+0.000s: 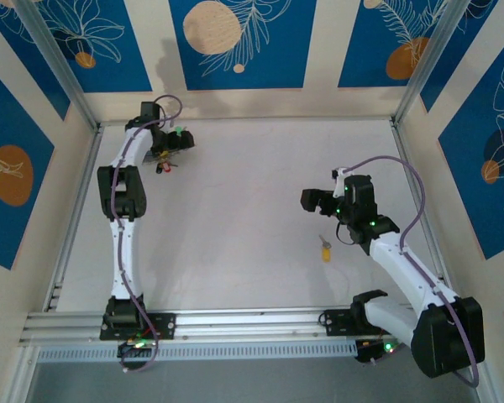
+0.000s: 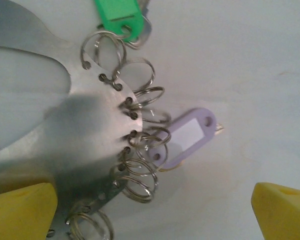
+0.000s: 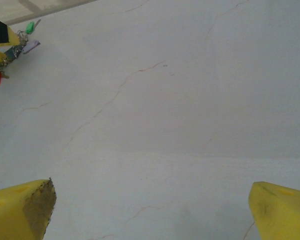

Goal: Put the keys on the keyring

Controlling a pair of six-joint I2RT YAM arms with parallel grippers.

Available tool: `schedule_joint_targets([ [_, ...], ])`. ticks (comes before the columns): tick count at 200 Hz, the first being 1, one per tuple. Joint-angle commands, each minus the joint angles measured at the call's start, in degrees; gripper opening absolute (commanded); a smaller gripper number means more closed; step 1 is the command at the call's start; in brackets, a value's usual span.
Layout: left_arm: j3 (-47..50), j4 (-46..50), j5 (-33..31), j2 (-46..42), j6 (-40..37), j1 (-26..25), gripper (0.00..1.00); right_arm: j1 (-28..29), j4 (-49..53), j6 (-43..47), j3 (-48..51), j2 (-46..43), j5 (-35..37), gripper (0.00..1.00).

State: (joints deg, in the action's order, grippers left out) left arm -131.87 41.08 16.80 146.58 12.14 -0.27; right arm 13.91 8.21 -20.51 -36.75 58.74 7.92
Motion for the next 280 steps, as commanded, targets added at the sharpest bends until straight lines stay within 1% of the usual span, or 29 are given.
schedule_joint_targets([
  [1,4.46,2.33,5.60,-1.70,4.33,-0.13,1.00,0.24,-2.03,-1.99,-1.46,1.02,-1.29,0.99],
  [20,11.55,-0.96,4.89,-5.76,6.77,-1.83,1.00,0.11,-0.68,-3.30,-2.42,1.81,-0.49,0.99],
  [43,22.25,-5.51,4.38,-12.09,11.20,-4.86,1.00,-0.41,-1.40,-7.67,-0.42,1.38,-0.28,0.99],
  [61,31.23,-10.51,6.06,-17.11,15.33,-7.39,1.00,-0.68,4.38,-10.94,-1.14,1.63,-1.04,0.99],
  [85,38.17,-11.51,8.97,-21.43,19.01,-10.79,1.00,-0.87,11.78,-12.97,-0.74,1.91,-3.50,0.99],
  [103,44.55,-14.27,10.29,-25.79,19.93,-13.71,1.00,-1.24,16.33,-14.04,-0.57,1.86,-4.76,0.99],
  [122,49.23,-14.27,10.17,-29.95,20.20,-16.55,1.00,-1.95,22.06,-16.00,-0.96,2.14,-4.45,0.99],
  [139,54.30,-16.33,10.74,-33.67,22.28,-19.33,1.00,-3.92,25.46,-17.80,-1.23,3.49,-6.04,0.99],
  [161,59.11,-18.39,11.15,-37.30,24.93,-23.55,1.00,-6.96,29.84,-19.66,-2.95,6.13,-10.27,0.99],
  [165,59.61,-18.40,11.32,-37.75,25.43,-24.34,1.00,-7.15,30.49,-19.96,-3.22,6.59,-10.70,0.97],
  [183,61.15,-18.90,13.13,-39.80,26.89,-27.27,1.00,-7.35,30.08,-18.46,-3.90,8.75,-14.91,0.79],
  [195,62.29,-19.81,13.46,-42.32,27.41,-28.55,1.00,-7.19,30.18,-16.67,-4.85,10.59,-17.23,0.69],
  [214,62.05,-18.91,15.10,-46.09,27.33,-29.02,1.00,-5.48,29.87,-13.24,-6.15,12.66,-20.94,0.51],
  [222,61.22,-15.90,13.25,-48.13,26.08,-28.71,1.00,-3.98,29.17,-12.66,-6.54,13.26,-20.75,0.44],
  [234,60.50,-11.96,9.12,-52.51,22.81,-27.89,1.00,-1.68,27.83,-11.93,-7.47,14.64,-20.80,0.43],
  [244,60.58,-10.31,6.76,-56.32,20.55,-26.36,1.00,0.29,26.34,-10.51,-8.71,16.37,-22.46,0.43],
  [253,61.23,-10.35,6.34,-59.68,19.22,-24.45,1.00,2.38,24.67,-8.83,-9.81,17.94,-24.21,0.42],
  [262,62.22,-10.96,6.51,-62.28,17.90,-22.10,1.00,4.78,22.39,-7.66,-10.58,19.33,-24.85,0.38],
  [280,63.14,-9.35,4.69,-65.37,14.69,-17.77,1.00,9.20,15.35,-5.95,-11.77,23.17,-27.13,0.35],
])
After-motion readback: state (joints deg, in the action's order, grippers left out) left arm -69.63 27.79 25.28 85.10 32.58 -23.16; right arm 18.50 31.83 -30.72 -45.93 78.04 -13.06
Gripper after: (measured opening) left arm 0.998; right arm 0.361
